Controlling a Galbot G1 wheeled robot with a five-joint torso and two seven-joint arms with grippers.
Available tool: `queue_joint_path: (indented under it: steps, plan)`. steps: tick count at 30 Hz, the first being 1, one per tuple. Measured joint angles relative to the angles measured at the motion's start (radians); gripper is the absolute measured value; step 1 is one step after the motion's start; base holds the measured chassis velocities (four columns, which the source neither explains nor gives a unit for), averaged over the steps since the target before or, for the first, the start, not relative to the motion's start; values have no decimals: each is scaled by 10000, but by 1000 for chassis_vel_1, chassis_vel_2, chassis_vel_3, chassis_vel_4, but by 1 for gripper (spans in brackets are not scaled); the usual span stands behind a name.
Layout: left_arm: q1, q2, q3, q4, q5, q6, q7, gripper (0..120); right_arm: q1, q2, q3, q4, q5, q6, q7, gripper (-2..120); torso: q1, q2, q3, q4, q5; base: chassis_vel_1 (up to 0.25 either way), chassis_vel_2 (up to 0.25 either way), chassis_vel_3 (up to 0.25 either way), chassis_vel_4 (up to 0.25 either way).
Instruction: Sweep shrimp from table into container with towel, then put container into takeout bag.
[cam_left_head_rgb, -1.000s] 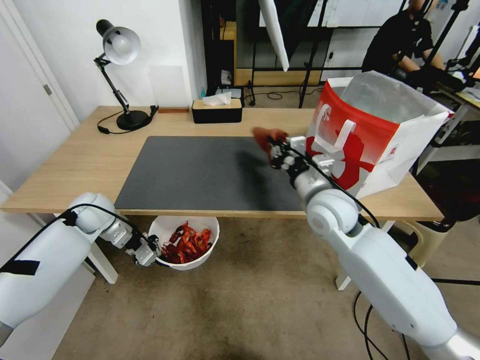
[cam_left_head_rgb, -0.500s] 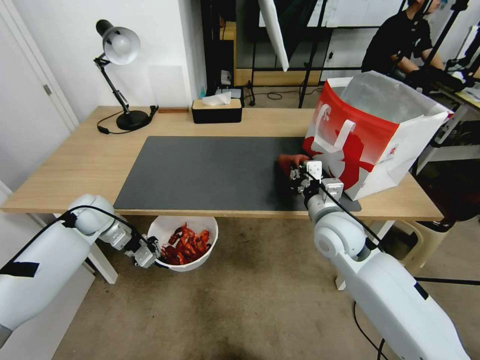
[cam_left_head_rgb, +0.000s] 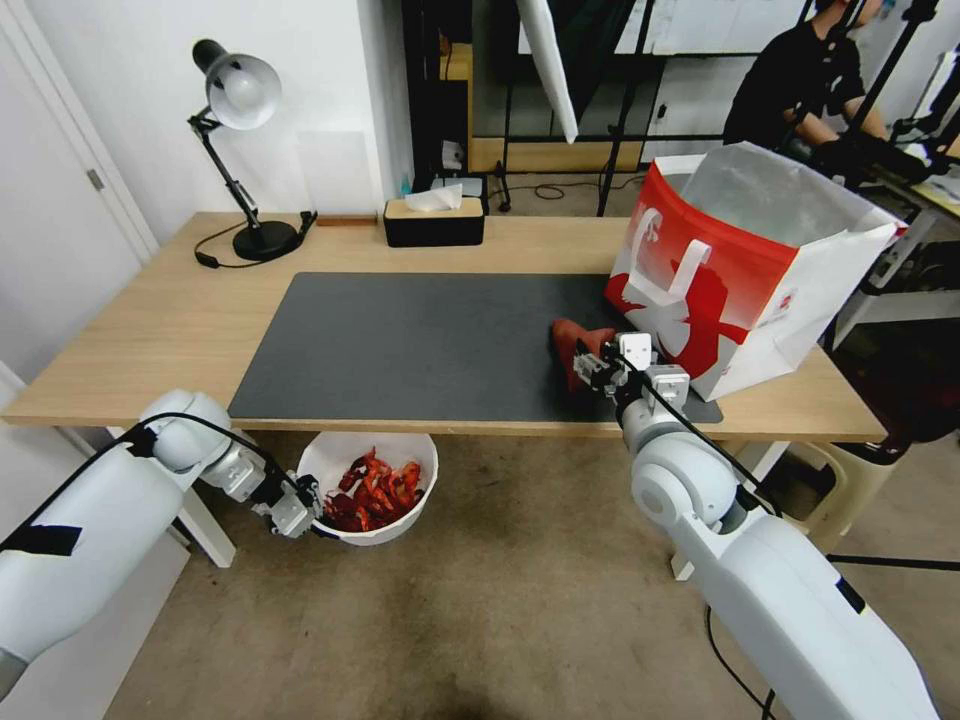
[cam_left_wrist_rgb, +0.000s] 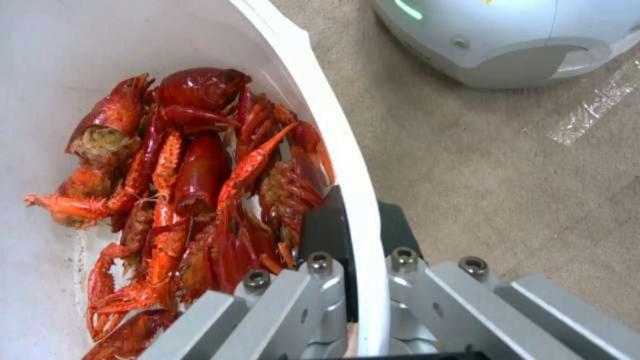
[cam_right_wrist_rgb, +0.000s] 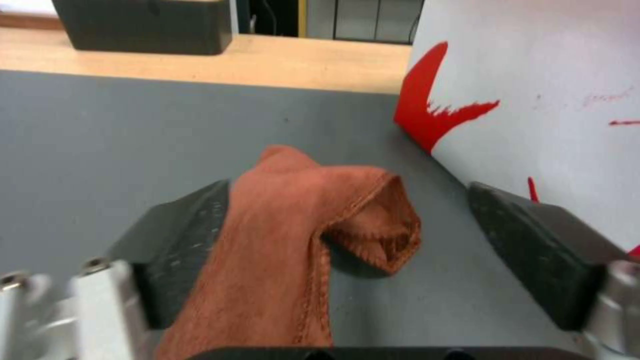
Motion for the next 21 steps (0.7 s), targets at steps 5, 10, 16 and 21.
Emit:
queue_joint_path:
  steps: [5,10,16,21]
  plan:
    - [55,12,-25,-20,2,-4,-8,0,-333,-111,120,243,-639,840,-305,100,0,0,0,1,0,0,0,0,0]
    - [106,13,-33,-52,11,4,-14,0,-666,-229,284,500,-942,1557,-538,100,0,0,0,0,0,0,0,0,0]
    - [149,-28,-50,-59,38,6,-28,0,-1727,-368,670,1226,-1298,2643,-760,100,0,0,-1,1,1,0,0,0,0]
    - [180,-78,-102,-44,52,-19,-47,0,-2951,-322,1086,1595,-2245,3504,-882,100,0,0,-1,-3,0,0,0,0,0]
